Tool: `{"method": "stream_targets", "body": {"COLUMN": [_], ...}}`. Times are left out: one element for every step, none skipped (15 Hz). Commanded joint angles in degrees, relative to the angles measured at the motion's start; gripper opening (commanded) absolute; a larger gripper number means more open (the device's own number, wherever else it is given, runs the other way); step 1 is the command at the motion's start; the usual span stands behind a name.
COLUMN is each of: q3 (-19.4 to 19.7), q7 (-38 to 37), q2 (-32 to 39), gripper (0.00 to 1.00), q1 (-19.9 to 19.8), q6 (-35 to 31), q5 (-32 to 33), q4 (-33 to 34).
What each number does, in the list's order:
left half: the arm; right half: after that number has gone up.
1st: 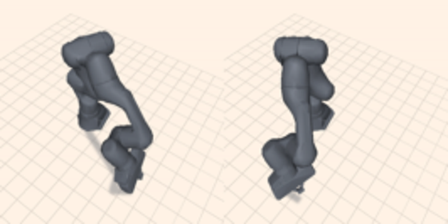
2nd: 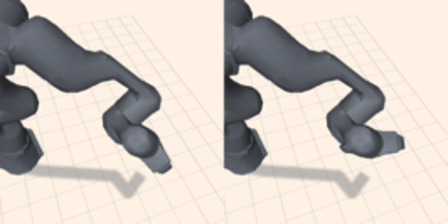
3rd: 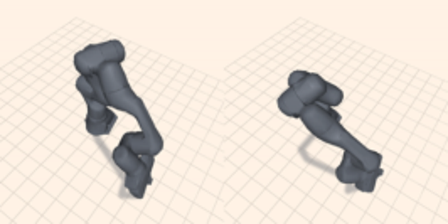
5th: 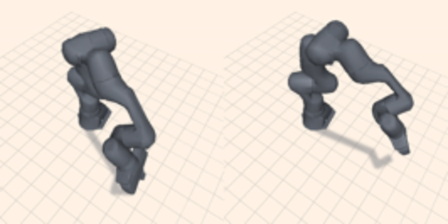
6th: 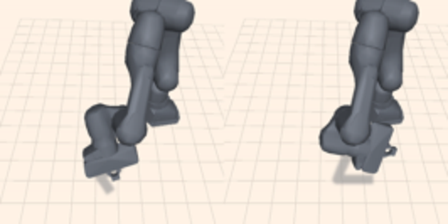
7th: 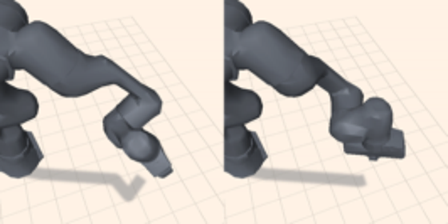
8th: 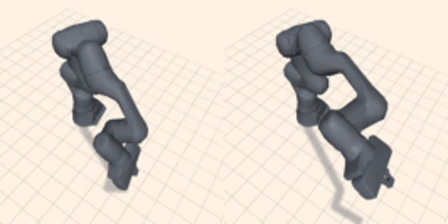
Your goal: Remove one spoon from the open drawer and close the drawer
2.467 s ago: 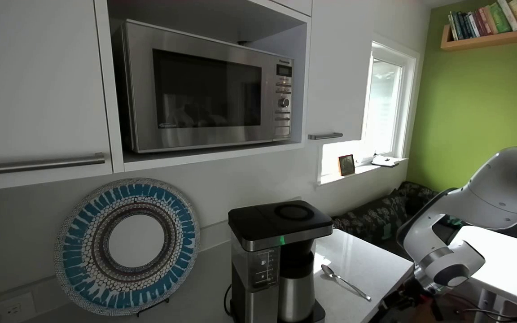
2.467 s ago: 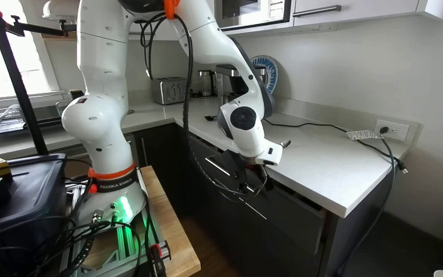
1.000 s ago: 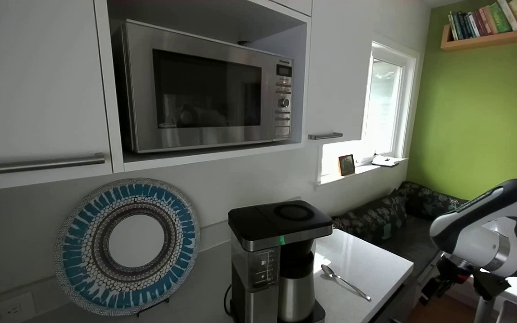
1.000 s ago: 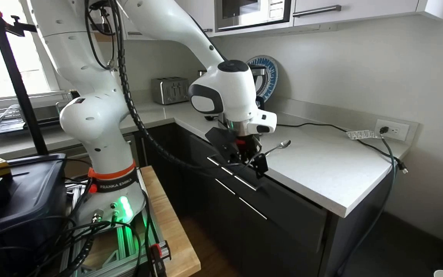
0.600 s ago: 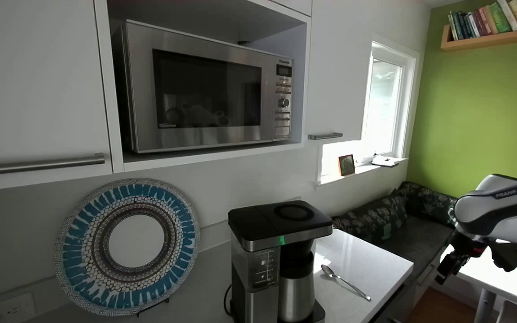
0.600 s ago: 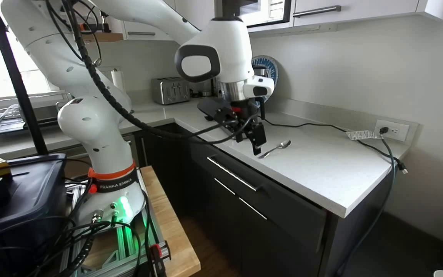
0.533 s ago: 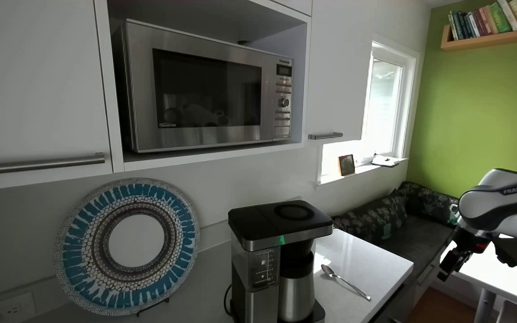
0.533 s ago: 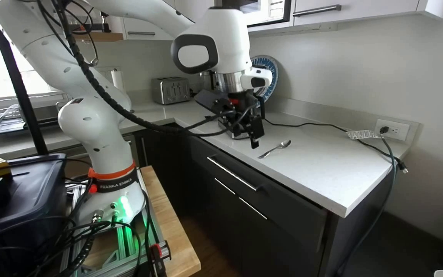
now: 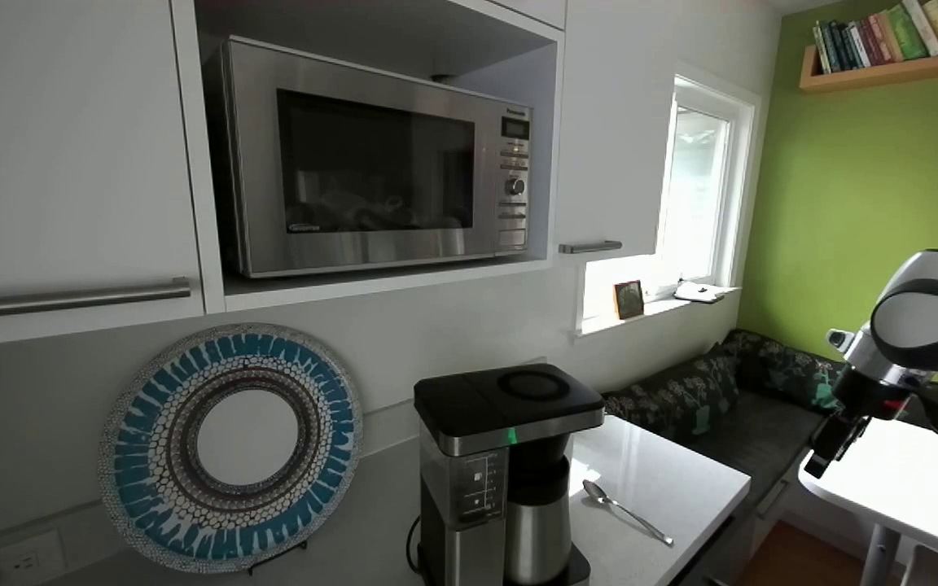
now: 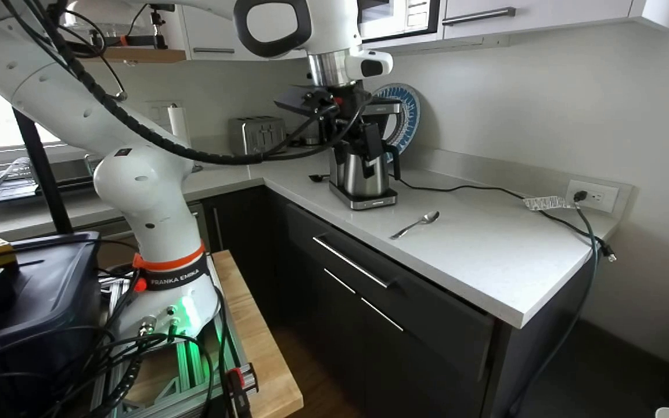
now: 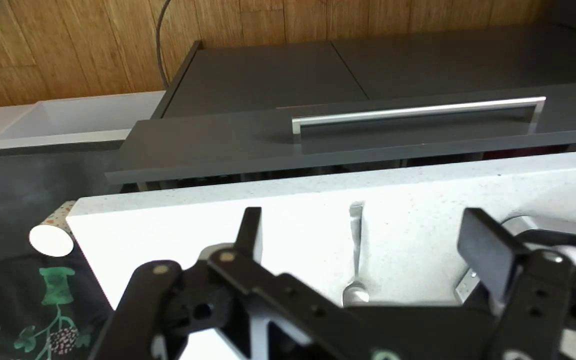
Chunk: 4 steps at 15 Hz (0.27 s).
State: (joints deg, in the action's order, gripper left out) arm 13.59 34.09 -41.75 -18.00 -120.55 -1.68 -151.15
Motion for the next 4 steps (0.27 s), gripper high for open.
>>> {"method": "stream_targets", "body": {"q3": [2.6, 2.9, 3.1, 3.4], "q7": [-2.1, -2.1, -2.0, -1.9], "q2": [-0.8, -1.0, -1.0, -0.9], "gripper": [1.00, 1.00, 1.00, 1.00], "q1": [3.4, 3.8, 3.9, 4.0], "q6": [0.3, 0.3, 0.3, 0.3], "q5": [2.3, 2.3, 2.3, 2.3], "q4": [0.2, 0.2, 0.2, 0.2]}}
